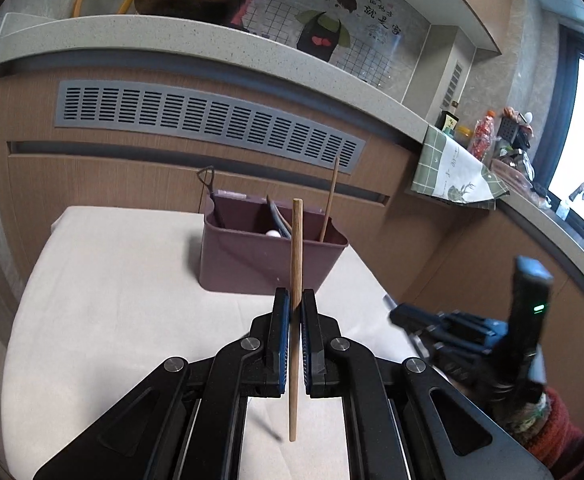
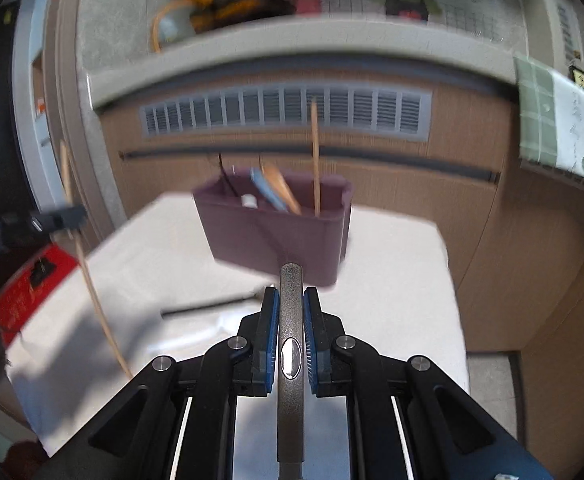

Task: Organize utensils
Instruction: 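Lift the black-handled spoon with the right gripper while the left lifts the chopstick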

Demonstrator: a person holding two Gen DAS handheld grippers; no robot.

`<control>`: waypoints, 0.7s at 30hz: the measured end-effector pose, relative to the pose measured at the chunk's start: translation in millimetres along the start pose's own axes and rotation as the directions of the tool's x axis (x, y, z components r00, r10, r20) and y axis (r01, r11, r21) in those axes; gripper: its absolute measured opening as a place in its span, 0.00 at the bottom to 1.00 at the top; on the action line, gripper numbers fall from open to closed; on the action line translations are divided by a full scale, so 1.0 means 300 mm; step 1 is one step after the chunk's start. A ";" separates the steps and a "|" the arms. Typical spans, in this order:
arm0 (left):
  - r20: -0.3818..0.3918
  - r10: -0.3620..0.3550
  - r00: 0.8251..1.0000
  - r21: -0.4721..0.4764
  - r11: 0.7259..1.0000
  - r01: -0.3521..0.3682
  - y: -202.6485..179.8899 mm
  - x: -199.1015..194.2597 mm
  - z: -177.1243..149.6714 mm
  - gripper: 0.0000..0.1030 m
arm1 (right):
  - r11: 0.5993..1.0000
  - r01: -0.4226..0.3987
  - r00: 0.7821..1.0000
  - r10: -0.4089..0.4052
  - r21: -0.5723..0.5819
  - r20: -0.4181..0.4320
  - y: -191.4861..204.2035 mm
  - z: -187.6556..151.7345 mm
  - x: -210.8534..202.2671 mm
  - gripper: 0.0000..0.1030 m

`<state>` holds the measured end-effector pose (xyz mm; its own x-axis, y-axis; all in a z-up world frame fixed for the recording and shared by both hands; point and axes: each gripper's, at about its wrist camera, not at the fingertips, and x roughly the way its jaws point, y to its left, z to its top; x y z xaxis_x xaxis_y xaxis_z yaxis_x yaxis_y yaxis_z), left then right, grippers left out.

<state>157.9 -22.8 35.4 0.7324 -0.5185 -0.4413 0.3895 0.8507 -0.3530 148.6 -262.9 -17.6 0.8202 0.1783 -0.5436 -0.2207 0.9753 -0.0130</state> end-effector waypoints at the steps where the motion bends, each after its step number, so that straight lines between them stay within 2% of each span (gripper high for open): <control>1: -0.004 0.000 1.000 -0.003 1.000 0.000 0.004 0.003 -0.006 0.05 | 1.000 0.008 0.999 -0.008 0.002 -0.033 -0.001 -0.018 0.024 0.11; 4: -0.023 0.002 1.000 -0.019 1.000 -0.002 0.018 0.013 -0.023 0.05 | 0.999 0.021 0.993 -0.017 0.033 -0.117 -0.031 -0.081 0.085 0.11; 7: -0.032 0.007 0.999 -0.032 0.999 -0.008 0.027 0.017 -0.031 0.05 | 0.997 0.004 0.983 0.011 0.081 -0.182 -0.068 -0.130 0.123 0.11; 21: -0.049 0.008 0.999 -0.029 1.000 -0.009 0.017 0.015 -0.040 0.05 | 0.999 0.029 0.946 -0.017 0.034 -0.323 -0.086 -0.194 0.210 0.14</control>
<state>156.5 -21.9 21.7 0.7073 -0.5157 -0.4836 0.3663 0.8524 -0.3731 175.3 -284.4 -100.4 0.6091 0.1102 -0.7854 -0.1788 0.9839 -0.0006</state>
